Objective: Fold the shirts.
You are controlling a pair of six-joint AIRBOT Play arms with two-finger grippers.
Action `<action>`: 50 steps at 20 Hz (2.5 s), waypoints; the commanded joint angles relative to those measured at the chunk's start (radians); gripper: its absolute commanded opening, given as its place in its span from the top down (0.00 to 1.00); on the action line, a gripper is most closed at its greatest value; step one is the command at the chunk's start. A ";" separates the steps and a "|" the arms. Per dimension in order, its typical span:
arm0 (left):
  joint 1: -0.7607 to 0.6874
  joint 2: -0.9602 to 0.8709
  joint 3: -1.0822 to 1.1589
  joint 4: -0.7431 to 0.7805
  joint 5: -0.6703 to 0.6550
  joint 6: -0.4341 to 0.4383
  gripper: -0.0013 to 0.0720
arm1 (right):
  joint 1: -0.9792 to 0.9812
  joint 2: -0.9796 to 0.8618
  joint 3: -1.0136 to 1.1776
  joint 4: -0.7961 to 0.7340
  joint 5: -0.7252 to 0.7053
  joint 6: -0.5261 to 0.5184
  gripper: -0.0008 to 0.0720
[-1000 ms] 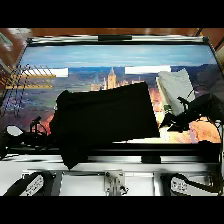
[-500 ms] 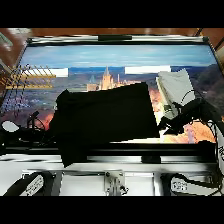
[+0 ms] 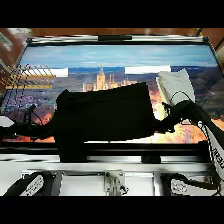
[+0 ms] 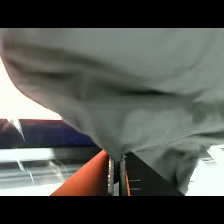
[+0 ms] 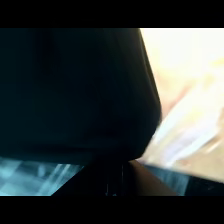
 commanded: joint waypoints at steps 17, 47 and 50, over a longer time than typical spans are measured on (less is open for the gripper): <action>0.000 0.285 1.457 -0.053 0.023 -0.006 0.94 | 0.010 0.824 0.820 -0.084 0.227 -0.110 0.89; -0.197 -0.809 1.028 0.024 0.367 0.100 0.94 | 0.089 -0.285 0.515 -0.053 0.831 -0.071 0.89; -0.198 -0.822 1.027 0.024 0.393 0.072 0.94 | 0.087 -0.312 0.514 -0.053 0.806 -0.066 0.89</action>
